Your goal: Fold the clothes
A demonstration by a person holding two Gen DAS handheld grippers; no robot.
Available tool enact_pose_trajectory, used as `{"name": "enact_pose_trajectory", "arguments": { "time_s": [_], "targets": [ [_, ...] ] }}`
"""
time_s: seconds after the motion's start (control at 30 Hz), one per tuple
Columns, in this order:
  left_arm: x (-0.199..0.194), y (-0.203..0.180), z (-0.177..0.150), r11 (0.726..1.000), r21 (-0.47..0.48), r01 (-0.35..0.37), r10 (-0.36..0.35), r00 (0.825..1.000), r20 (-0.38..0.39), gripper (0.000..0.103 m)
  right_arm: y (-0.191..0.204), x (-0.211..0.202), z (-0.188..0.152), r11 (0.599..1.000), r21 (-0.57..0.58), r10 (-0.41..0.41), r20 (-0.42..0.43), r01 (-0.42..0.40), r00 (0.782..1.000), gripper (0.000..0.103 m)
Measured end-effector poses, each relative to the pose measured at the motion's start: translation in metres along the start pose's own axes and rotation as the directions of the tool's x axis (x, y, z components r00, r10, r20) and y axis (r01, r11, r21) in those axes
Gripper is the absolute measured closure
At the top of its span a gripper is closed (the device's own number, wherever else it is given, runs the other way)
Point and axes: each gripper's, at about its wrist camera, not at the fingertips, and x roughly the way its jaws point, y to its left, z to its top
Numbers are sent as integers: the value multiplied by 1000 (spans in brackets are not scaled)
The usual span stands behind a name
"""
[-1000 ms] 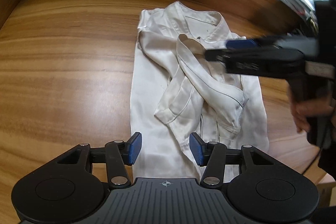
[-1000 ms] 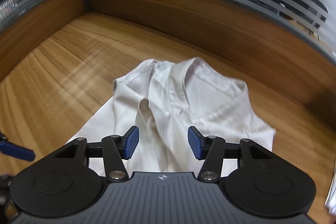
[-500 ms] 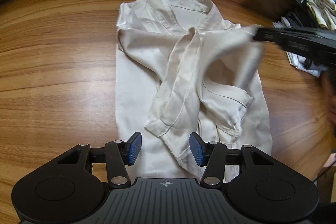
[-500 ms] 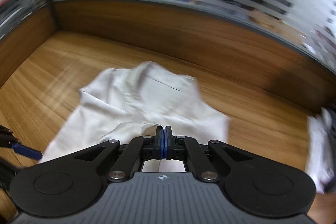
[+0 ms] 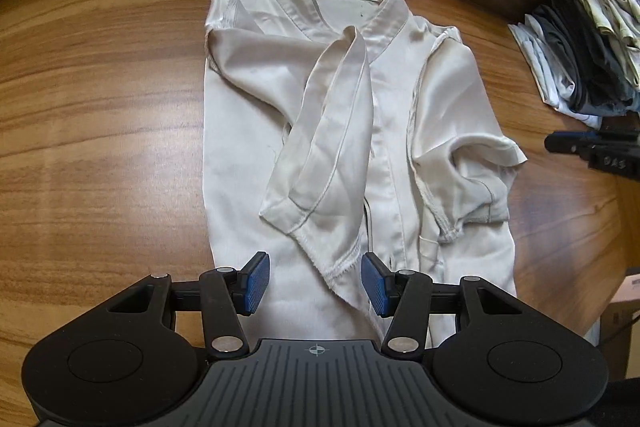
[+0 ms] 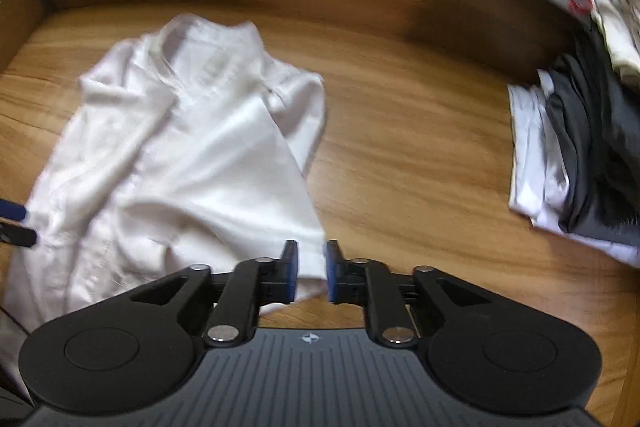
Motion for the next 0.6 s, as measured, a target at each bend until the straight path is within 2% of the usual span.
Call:
{"name": "enact_pose_trajectory", "arguments": {
  "time_s": [0.13,0.3,0.4,0.6],
  "targets": [
    [3,-2,-4,1000,-5,8,-8,1000,-9,49,14,-9,24,997,-14,81,39,-80,996,79],
    [4,-3,-6,1000,9,-20,20,1000,-20,49,43,11,65,985,-47,170,33,-168,985,74],
    [3,-1,-7,999,7,-34,34,999,-22,49,63,31,84,979,-67,192,19,-191,981,74],
    [7,4,-9,1000,-17,-15,14,999,-32,49,91,70,116,974,-68,214,-5,-214,977,73]
  ]
}}
